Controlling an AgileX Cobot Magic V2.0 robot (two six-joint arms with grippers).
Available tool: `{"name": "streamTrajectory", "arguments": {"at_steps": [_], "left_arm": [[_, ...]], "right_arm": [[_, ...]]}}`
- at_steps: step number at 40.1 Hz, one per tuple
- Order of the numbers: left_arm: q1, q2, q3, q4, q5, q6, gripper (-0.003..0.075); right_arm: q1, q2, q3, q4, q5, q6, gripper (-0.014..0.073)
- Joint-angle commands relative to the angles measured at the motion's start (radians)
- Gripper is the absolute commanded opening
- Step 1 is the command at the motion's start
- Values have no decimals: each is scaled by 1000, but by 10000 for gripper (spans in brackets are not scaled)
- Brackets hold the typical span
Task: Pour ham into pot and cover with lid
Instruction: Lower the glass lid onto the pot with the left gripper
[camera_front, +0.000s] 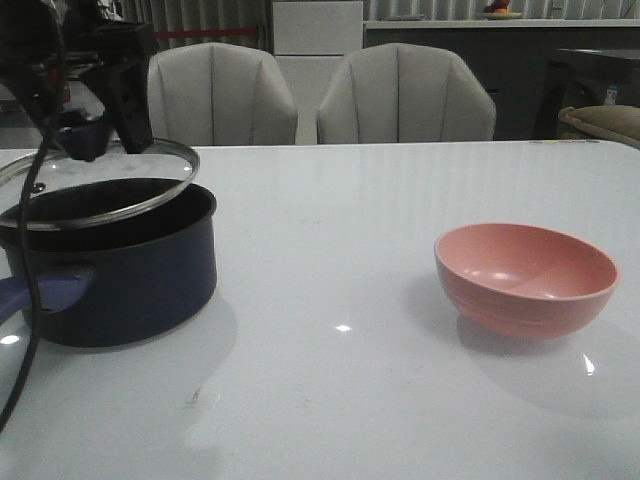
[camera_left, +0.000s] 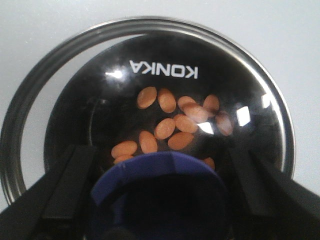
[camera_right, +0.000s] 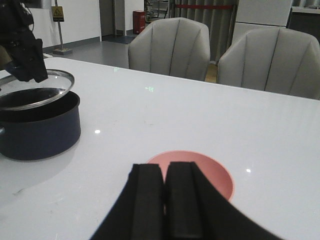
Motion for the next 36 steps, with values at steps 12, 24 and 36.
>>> {"name": "streamTrajectory", "arguments": {"at_steps": [12, 24, 36], "left_arm": [[-6, -14, -55, -53, -32, -2, 334], [-6, 15, -64, -53, 7, -2, 334], [-6, 29, -64, -53, 3, -2, 366]], "right_arm": [[-3, 8, -29, 8, -77, -11, 147], [-3, 8, -29, 8, -77, -11, 147], [-3, 8, -29, 8, -77, -11, 147]]}}
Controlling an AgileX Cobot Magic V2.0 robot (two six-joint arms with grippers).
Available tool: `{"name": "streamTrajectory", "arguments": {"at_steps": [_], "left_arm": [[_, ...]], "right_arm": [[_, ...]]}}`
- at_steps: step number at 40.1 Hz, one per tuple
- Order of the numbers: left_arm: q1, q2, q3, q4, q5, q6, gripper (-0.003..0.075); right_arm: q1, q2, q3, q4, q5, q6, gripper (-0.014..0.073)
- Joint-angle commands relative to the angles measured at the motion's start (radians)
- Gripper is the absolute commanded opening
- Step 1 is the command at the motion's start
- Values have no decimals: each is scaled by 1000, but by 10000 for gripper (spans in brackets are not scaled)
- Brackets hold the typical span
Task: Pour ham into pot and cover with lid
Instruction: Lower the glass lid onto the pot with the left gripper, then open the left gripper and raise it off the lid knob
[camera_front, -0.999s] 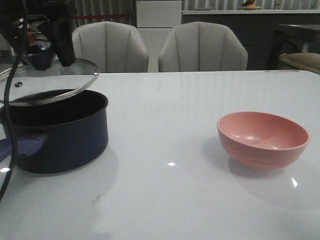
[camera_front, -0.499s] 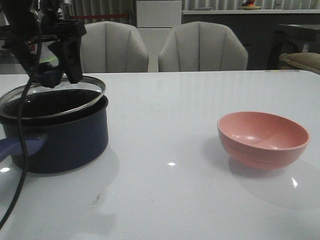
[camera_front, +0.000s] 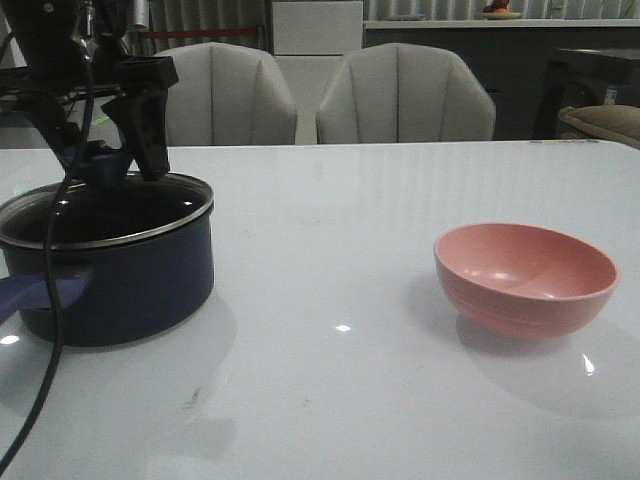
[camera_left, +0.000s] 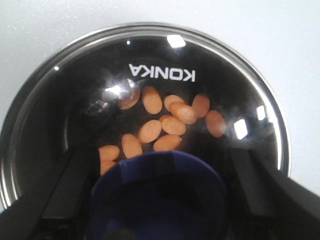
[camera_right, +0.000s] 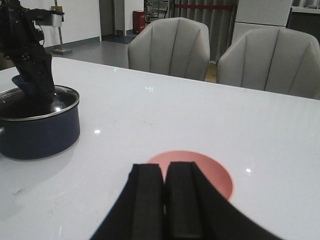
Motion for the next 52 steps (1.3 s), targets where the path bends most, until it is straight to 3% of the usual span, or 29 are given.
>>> {"name": "streamTrajectory", "arguments": {"at_steps": [1, 6, 10, 20, 39, 52], "left_arm": [[-5, -44, -30, -13, -21, -2, 391], [-5, -42, -30, -13, -35, -2, 538], [-5, -42, -39, -13, -43, -2, 596], [-5, -57, -113, -17, 4, -2, 585], [-5, -276, -102, -61, 12, 80, 585], [-5, -508, 121, -58, -96, 135, 585]], "right_arm": [[-3, 8, -29, 8, -77, -11, 147], [-3, 8, -29, 8, -77, -11, 147], [-3, 8, -29, 8, -77, -11, 147], [-3, 8, -29, 8, -77, -11, 147], [-3, 8, -29, 8, -77, -11, 147], [-3, 8, -29, 8, -77, -11, 147]]}}
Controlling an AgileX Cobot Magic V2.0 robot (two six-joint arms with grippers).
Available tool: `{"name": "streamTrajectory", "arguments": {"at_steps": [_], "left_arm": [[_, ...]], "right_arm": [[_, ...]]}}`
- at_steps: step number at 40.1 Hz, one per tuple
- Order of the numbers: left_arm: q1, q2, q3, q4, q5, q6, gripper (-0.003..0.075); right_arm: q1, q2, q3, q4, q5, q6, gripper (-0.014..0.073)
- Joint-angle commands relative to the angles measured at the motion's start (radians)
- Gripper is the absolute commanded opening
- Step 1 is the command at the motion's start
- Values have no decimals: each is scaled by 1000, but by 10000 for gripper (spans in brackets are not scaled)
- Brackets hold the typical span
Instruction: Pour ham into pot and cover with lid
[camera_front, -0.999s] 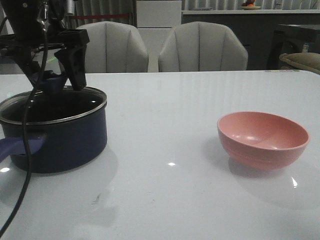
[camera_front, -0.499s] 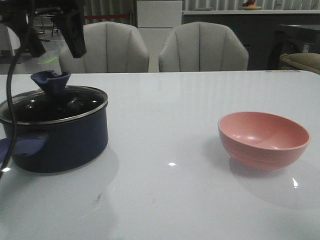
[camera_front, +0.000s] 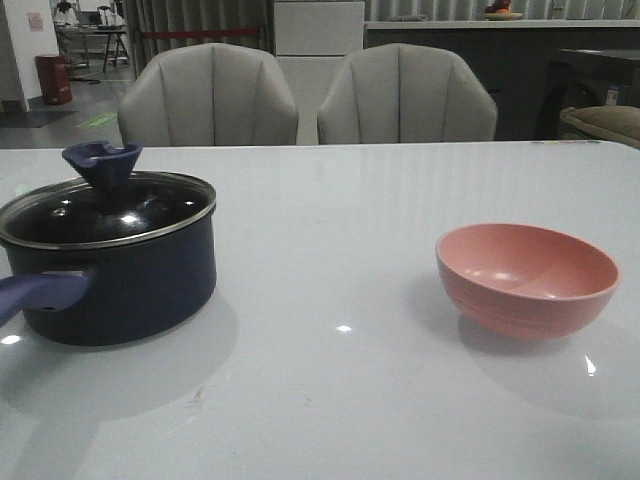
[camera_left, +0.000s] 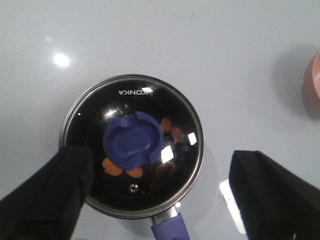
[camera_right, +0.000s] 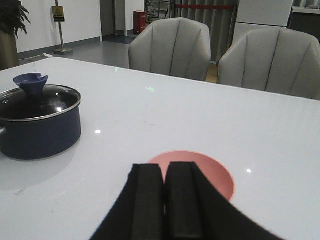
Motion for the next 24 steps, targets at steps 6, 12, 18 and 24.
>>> {"name": "streamTrajectory", "arguments": {"at_steps": [6, 12, 18, 24], "left_arm": [[-5, -226, 209, 2, -164, 27, 585], [-5, -375, 381, 2, -292, 27, 585], [-5, -536, 547, 2, -434, 27, 585], [-5, -699, 714, -6, -558, 27, 585]], "right_arm": [[-3, 8, -29, 8, -77, -11, 147], [-3, 8, -29, 8, -77, -11, 147], [-3, 8, -29, 8, -77, -11, 147], [-3, 8, -29, 8, -77, -11, 147]]}}
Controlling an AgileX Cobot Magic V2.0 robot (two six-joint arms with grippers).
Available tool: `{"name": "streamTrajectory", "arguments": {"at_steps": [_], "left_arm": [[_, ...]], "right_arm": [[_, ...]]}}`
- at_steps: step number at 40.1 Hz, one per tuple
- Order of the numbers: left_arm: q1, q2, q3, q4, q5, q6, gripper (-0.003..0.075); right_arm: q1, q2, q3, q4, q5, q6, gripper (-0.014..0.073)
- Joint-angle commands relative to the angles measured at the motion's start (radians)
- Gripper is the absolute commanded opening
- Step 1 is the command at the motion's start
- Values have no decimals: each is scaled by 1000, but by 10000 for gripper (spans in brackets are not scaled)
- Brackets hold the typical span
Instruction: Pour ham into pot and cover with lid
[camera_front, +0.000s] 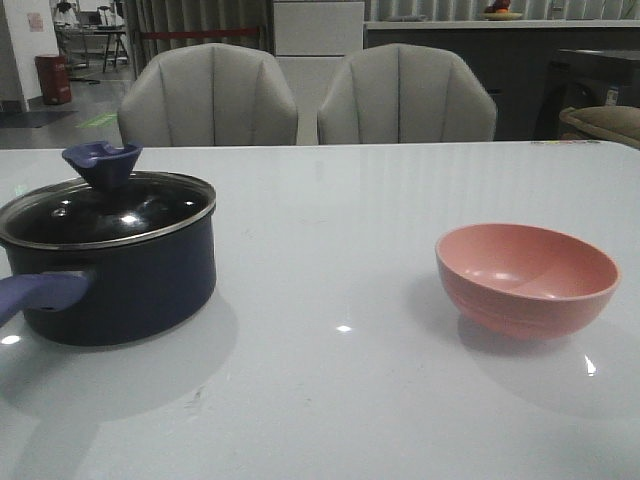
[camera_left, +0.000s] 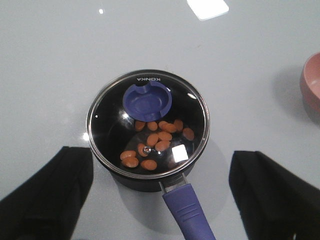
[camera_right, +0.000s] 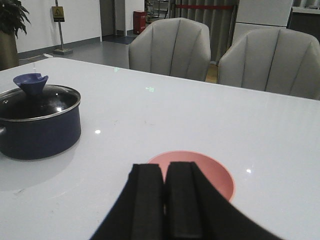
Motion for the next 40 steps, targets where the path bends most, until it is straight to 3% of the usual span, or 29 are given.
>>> {"name": "streamTrajectory", "arguments": {"at_steps": [1, 10, 17, 21, 28, 32, 37, 38, 40], "left_arm": [[-5, -120, 86, -20, -163, -1, 585], [-5, -418, 361, -38, -319, -1, 585], [-5, -624, 536, -116, -346, -1, 585], [-5, -703, 591, -117, -417, -1, 585], [-5, -745, 621, -117, -430, -1, 568], [-5, -745, 621, -105, -442, -1, 418], [-5, -745, 621, -92, -461, -1, 122], [-5, -745, 621, -92, -463, -1, 99], [-5, -745, 621, -92, -463, -1, 133]], "right_arm": [[-3, 8, -29, 8, -77, -11, 147], [-3, 8, -29, 8, -77, -11, 147], [-3, 8, -29, 8, -77, -11, 147], [-3, 8, -29, 8, -77, -11, 147], [-3, 8, -29, 8, -77, -11, 147], [-3, 8, -29, 8, -77, -11, 147], [-3, 8, -29, 8, -77, -11, 147], [-3, 8, -29, 8, -77, -11, 147], [-3, 8, -29, 8, -77, -11, 147]]}}
